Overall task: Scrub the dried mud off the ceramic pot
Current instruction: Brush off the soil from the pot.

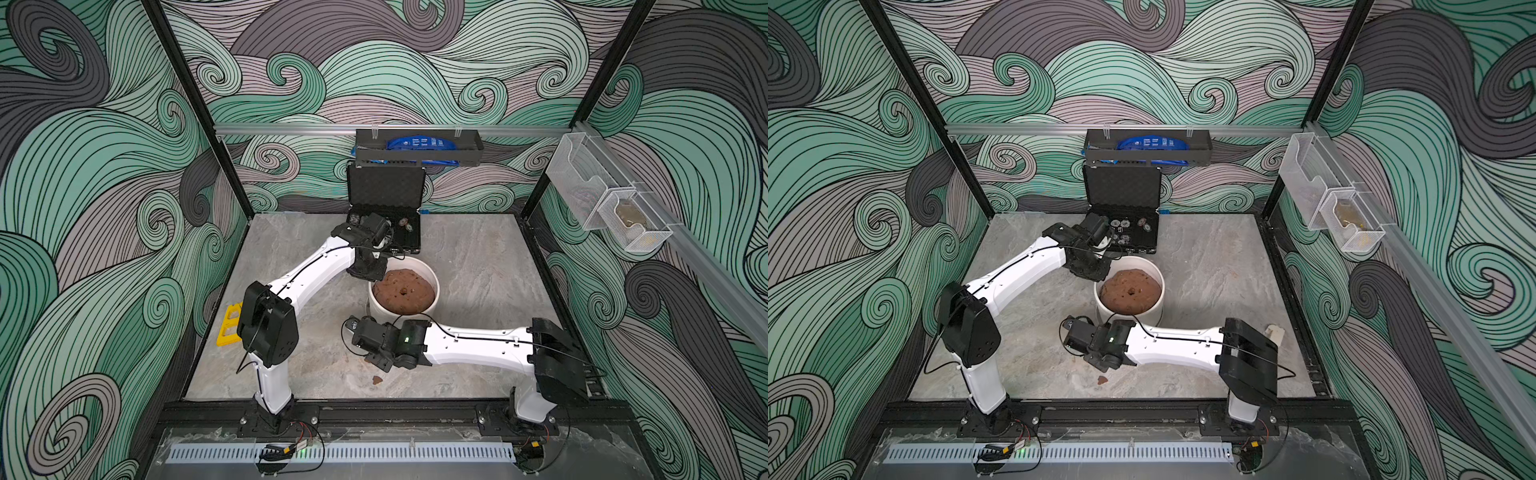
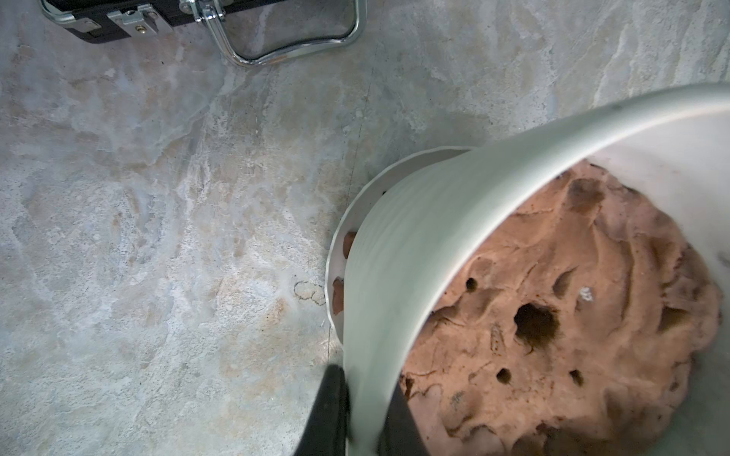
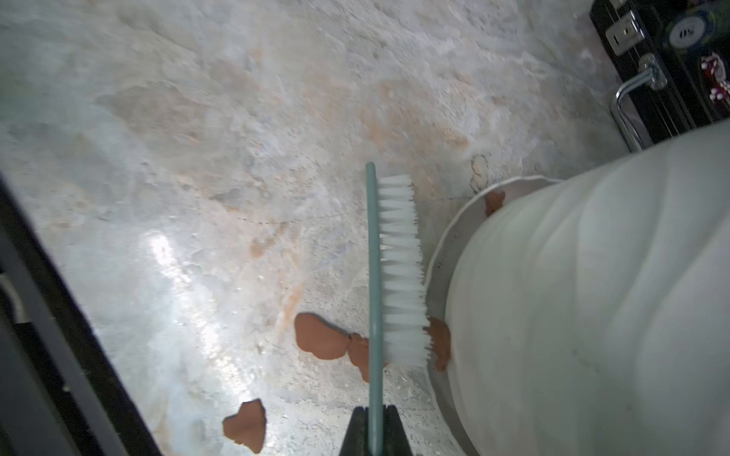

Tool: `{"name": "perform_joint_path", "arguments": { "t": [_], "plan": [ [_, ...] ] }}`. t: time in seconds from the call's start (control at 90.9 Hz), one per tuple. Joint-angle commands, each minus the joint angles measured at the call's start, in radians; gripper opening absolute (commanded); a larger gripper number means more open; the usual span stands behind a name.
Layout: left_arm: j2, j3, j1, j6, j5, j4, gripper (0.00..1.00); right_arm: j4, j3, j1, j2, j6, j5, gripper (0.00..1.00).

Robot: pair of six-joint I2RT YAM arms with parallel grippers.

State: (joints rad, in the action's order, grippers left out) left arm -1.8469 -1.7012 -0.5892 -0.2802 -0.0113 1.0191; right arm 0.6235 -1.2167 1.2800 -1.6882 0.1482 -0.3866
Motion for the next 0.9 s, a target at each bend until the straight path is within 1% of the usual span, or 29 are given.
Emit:
{"name": "perform_joint_path", "arguments": {
  "t": [0.0,0.066,0.143,0.22,0.418,0.638,0.704,0.793,0.892],
  "plan": [
    [-0.015,-0.002,0.015,0.011,-0.076,0.038,0.13,0.025,0.052,-0.008,0.07,0.001,0.036,0.0],
    [-0.023,-0.014,0.024,0.025,-0.059,0.048,0.13,0.07,0.096,-0.022,0.118,0.048,0.044,0.0],
    [-0.032,-0.025,0.035,0.033,-0.071,0.054,0.13,0.14,0.125,-0.031,0.162,0.111,0.03,0.0],
    [-0.039,-0.038,0.04,0.034,-0.08,0.057,0.13,0.209,0.136,-0.035,0.179,0.143,0.015,0.0],
    [-0.041,-0.049,0.041,0.035,-0.087,0.071,0.13,0.241,0.137,-0.042,0.163,0.143,0.015,0.0],
    [-0.037,-0.038,0.041,0.032,-0.099,0.067,0.13,0.295,0.121,-0.048,0.144,0.207,0.023,0.0],
    [-0.035,-0.038,0.041,0.031,-0.105,0.068,0.13,0.297,0.116,-0.06,0.123,0.203,0.024,0.0],
    [-0.032,-0.036,0.04,0.032,-0.11,0.069,0.13,0.29,0.104,-0.067,0.094,0.186,-0.008,0.0],
    [-0.029,-0.027,0.04,0.029,-0.122,0.068,0.12,0.24,0.085,-0.084,0.083,0.156,-0.017,0.0]
  ]
}}
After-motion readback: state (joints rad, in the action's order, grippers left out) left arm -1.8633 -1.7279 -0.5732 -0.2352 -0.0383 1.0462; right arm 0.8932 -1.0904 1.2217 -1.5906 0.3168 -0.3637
